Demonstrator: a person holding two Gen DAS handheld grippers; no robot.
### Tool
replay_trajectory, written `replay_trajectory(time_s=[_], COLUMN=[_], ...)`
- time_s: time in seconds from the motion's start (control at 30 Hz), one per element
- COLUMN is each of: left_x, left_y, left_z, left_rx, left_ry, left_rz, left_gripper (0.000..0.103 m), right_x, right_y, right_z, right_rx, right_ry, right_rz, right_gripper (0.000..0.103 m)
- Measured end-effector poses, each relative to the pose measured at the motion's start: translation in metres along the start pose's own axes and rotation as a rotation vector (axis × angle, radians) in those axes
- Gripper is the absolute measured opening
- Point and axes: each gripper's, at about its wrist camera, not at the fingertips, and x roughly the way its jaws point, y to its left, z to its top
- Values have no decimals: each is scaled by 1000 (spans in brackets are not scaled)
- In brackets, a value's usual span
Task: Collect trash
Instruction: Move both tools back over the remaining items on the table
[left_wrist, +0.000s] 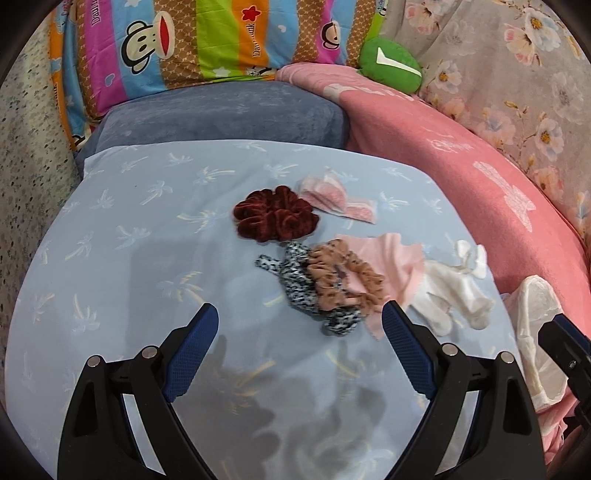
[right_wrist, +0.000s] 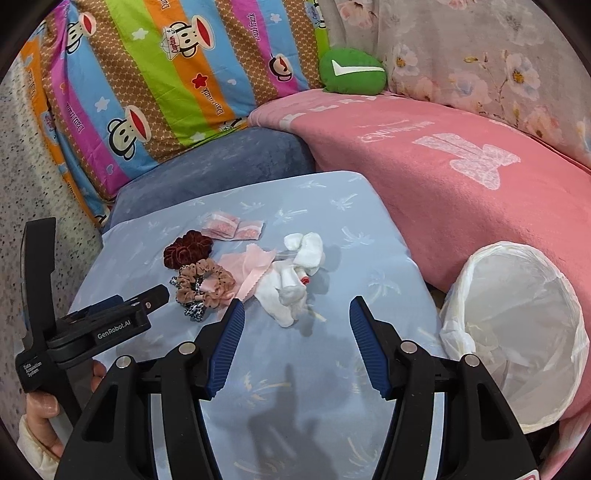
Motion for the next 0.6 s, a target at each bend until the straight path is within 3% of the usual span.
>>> replay_trajectory(time_s=[0.37, 0.6], left_x=[13, 23], left_y=[43, 58], left_z=[7, 13], left_rx=[-67, -95], left_ry=[18, 29], left_rz=[35, 38], left_gripper=[86, 86], right_x=[54, 93], right_y=[42, 70], right_z=[13, 18], right_rx=[-18, -45], right_ry=[63, 113], right_rz=[71, 98], right_gripper=[58, 40])
